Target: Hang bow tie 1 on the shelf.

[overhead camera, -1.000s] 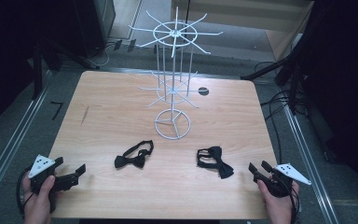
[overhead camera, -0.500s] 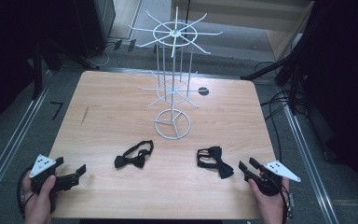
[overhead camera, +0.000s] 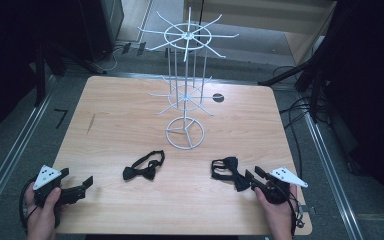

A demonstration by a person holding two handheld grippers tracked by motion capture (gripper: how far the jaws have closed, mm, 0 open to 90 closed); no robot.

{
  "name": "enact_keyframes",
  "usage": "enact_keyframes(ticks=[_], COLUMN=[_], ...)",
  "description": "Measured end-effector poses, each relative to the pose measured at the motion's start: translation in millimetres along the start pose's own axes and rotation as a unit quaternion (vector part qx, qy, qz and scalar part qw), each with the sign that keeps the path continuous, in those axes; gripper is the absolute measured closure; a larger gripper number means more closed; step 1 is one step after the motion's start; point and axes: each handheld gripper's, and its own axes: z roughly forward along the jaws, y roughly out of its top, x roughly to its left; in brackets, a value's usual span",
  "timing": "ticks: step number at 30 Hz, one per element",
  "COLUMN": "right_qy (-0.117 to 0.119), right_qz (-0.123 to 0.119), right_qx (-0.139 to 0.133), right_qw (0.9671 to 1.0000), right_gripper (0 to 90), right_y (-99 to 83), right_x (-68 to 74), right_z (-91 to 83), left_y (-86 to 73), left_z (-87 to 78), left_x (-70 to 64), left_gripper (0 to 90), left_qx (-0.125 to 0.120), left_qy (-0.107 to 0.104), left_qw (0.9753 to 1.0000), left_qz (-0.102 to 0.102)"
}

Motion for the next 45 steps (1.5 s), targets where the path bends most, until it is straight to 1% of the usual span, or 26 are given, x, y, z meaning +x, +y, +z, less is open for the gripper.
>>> enact_keyframes(ticks=[3,6,13,19,20,25,26,27,28,30,31,32,33,34,35,37,38,39,40,42,45], right_qy=[0.003,0.008,0.018,0.021,0.019,0.017,0.013,0.013,0.010,0.014,0.014,0.014,0.014,0.009,0.005,0.003,0.002,0.002,0.002,0.004,0.010], right_qz=[-0.001,-0.004,-0.003,-0.002,-0.007,-0.008,-0.004,-0.004,0.002,0.005,0.005,0.005,0.005,-0.003,-0.007,-0.010,-0.014,-0.014,-0.020,-0.024,-0.023], right_qx=[0.001,0.004,0.008,0.010,0.012,0.020,0.030,0.030,0.040,0.050,0.050,0.064,0.064,0.078,0.083,0.082,0.084,0.084,0.087,0.090,0.095], right_qw=[1.0000,1.0000,0.9998,0.9997,0.9997,0.9996,0.9995,0.9995,0.9991,0.9986,0.9986,0.9978,0.9978,0.9969,0.9965,0.9966,0.9963,0.9963,0.9960,0.9956,0.9952], right_gripper=[59.1,60.3,62.4,62.4,62.4,62.4,62.9,62.9,63.1,63.1,63.1,63.6,63.6,64.7,66.0,67.2,73.0,73.0,76.1,77.8,78.4], right_y=[1.4,3.6,4.8,6.4,7.2,7.5,6.7,6.7,5.4,4.2,4.2,2.3,2.3,0.6,-0.2,-0.7,-1.0,-1.0,-1.4,-0.6,0.5], right_x=[2.5,8.7,14.4,18.7,21.4,25.1,25.7,25.7,25.5,25.0,25.0,25.5,25.5,27.0,27.7,28.5,29.8,29.8,31.4,31.9,31.6], right_z=[2.7,7.5,10.3,14.5,17.2,21.3,23.0,23.0,24.8,26.2,26.2,28.2,28.2,30.0,30.6,30.3,29.9,29.9,29.4,29.1,29.2], left_y=[-0.1,-0.1,0.0,-0.1,-0.1,0.0,-0.1,-0.1,-0.1,-0.1,-0.1,-0.1,-0.1,-0.1,-0.2,-0.2,-0.2,-0.2,-0.2,-0.2,-0.2], left_z=[-0.1,-0.2,-0.2,-0.1,-0.2,-0.2,-0.2,-0.2,-0.2,-0.2,-0.2,-0.3,-0.3,-0.3,-0.3,-0.3,-0.3,-0.3,-0.4,-0.4,-0.4], left_x=[0.0,0.3,0.4,0.0,0.2,0.4,0.4,0.4,0.5,0.3,0.3,0.3,0.2,0.3,0.3,0.3,0.3,0.3,0.2,0.1,0.0], left_gripper=[7.3,7.3,7.3,7.3,7.3,7.3,7.3,7.3,7.4,7.3,7.3,7.3,7.3,7.3,7.3,7.3,7.4,7.3,7.3,7.3,7.3], left_qx=[-0.001,-0.001,-0.001,-0.001,-0.001,-0.001,-0.001,-0.001,-0.001,-0.001,-0.001,-0.001,-0.001,-0.002,-0.002,-0.003,-0.003,-0.003,-0.002,-0.002,-0.002], left_qy=[0.001,0.000,-0.001,0.000,0.000,-0.001,-0.002,-0.002,-0.002,-0.001,-0.001,-0.001,-0.001,-0.001,-0.001,-0.001,-0.001,-0.001,-0.002,-0.002,-0.002], left_qw=[1.0000,1.0000,1.0000,1.0000,1.0000,1.0000,1.0000,1.0000,1.0000,1.0000,1.0000,1.0000,1.0000,1.0000,1.0000,1.0000,1.0000,1.0000,1.0000,1.0000,1.0000], left_qz=[-0.001,-0.002,-0.001,-0.001,-0.001,-0.001,-0.002,-0.002,-0.002,-0.001,-0.001,-0.001,-0.001,-0.001,-0.001,-0.001,-0.001,-0.001,-0.001,-0.001,-0.001])
